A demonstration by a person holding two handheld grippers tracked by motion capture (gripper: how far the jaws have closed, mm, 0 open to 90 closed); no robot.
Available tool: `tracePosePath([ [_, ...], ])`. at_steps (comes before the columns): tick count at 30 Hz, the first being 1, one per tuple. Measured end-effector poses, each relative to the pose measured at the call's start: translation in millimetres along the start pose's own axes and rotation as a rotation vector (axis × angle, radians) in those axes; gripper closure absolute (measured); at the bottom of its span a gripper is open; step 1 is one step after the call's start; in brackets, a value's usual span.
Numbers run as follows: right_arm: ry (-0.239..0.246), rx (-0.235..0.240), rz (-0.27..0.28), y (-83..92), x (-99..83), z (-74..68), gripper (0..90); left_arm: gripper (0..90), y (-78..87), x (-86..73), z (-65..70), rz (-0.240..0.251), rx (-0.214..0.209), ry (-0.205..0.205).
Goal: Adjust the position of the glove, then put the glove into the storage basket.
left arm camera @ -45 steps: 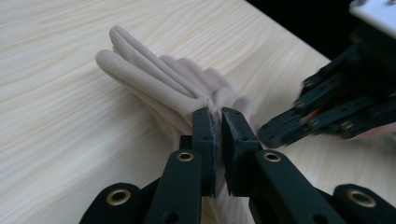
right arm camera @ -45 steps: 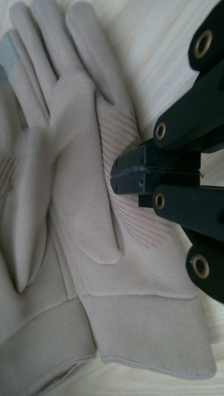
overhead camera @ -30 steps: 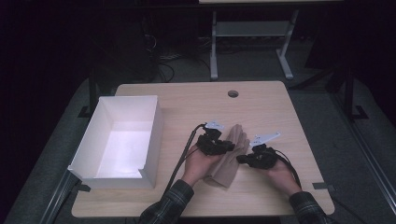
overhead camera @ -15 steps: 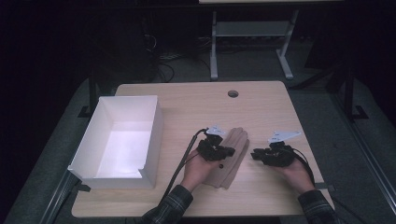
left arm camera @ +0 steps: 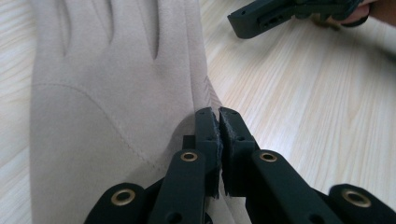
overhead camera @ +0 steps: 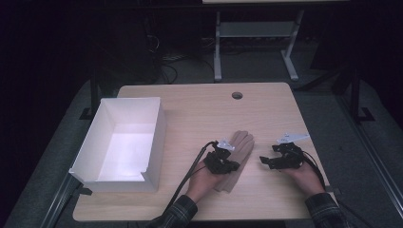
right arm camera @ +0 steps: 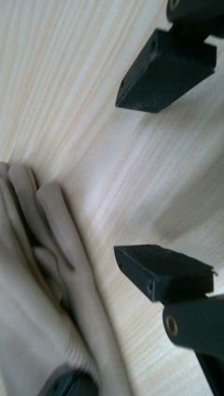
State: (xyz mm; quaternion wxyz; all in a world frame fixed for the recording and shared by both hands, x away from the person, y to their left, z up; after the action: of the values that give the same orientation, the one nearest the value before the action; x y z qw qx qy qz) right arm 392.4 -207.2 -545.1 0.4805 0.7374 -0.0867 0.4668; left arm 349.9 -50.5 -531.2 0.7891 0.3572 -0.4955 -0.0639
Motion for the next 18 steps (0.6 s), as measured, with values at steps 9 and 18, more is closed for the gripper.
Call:
tracePosePath([
  [9, 0.044, -0.050, 0.002, -5.1, -2.8, 4.9, 13.7, 86.4, 25.4, -17.6, -9.4, -0.041, 0.022, -0.024],
  [18, 0.044, -0.047, 0.024, -7.4, -2.0, 3.0, 13.0, 86.0, 49.2, -33.9, -15.8, -0.078, 0.041, -0.052],
])
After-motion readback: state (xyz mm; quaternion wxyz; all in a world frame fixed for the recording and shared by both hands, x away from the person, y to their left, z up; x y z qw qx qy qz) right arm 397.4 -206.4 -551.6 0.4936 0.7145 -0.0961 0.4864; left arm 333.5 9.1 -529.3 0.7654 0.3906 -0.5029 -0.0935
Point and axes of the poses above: each handheld gripper's, and its own axes: y roughly backward along the jaws, x roughly out of its top, z roughly to its right, the point moved 10 cm from there along -y, roughly forward along the jaws, and after that the axes turned 6 degrees about z, right-handed, at the moved point
